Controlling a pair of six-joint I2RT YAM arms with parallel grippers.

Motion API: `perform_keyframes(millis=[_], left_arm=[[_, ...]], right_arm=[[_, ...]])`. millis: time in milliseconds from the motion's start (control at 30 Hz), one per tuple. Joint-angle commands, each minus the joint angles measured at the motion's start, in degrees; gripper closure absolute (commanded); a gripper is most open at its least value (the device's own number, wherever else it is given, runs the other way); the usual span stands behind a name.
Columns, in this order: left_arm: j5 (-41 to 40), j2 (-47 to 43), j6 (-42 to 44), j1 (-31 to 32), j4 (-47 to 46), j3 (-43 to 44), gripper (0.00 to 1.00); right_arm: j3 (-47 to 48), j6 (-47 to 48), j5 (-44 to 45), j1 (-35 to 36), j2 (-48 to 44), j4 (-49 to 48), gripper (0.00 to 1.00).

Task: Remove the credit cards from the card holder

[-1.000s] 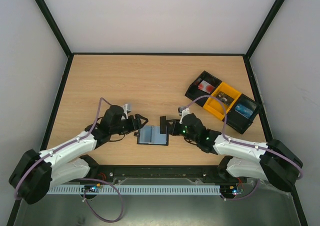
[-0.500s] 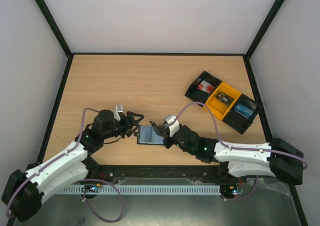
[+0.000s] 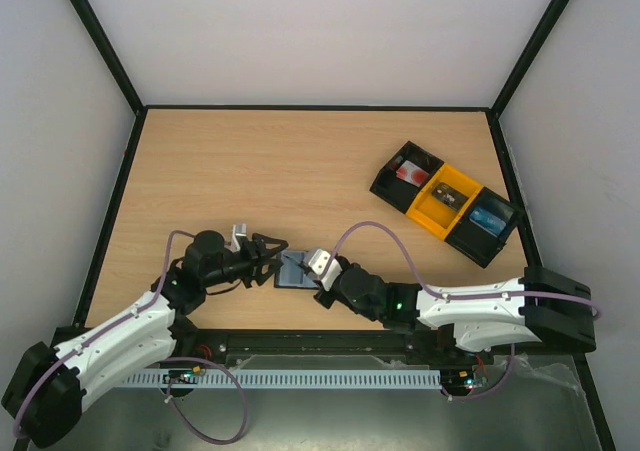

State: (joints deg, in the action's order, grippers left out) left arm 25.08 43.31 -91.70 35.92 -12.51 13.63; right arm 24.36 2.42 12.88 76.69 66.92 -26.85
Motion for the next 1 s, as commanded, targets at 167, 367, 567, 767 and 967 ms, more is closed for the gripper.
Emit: perform_keyframes(millis=[167, 367, 567, 767, 967], left_arm=[[1.8, -3.1, -2.9, -0.3, -2.7, -2.1, 0.4], [1.0, -4.3, -3.4, -0.3, -0.9, -2.4, 0.49], [0.4, -5.0, -4.2, -0.3, -1.1, -3.1, 0.59], [1.0, -4.8, -4.7, -0.3, -2.1, -3.2, 0.61], [1.0, -4.8, -5.7, -0.3, -3.9, -4.2, 0.7]], right_arm=[[3.2, 5.3, 4.8, 3.0, 3.5, -2.4, 0.98], [2.9, 6.7, 4.8, 3.3, 4.0, -3.9, 0.98], [2.6, 8.4, 4.9, 3.7, 4.9, -3.8, 0.98], [2.3, 9.6, 6.2, 3.7, 5.4, -4.2, 0.98], [2.4, 9.7, 5.7, 3.7, 6.2, -4.7, 0.98]])
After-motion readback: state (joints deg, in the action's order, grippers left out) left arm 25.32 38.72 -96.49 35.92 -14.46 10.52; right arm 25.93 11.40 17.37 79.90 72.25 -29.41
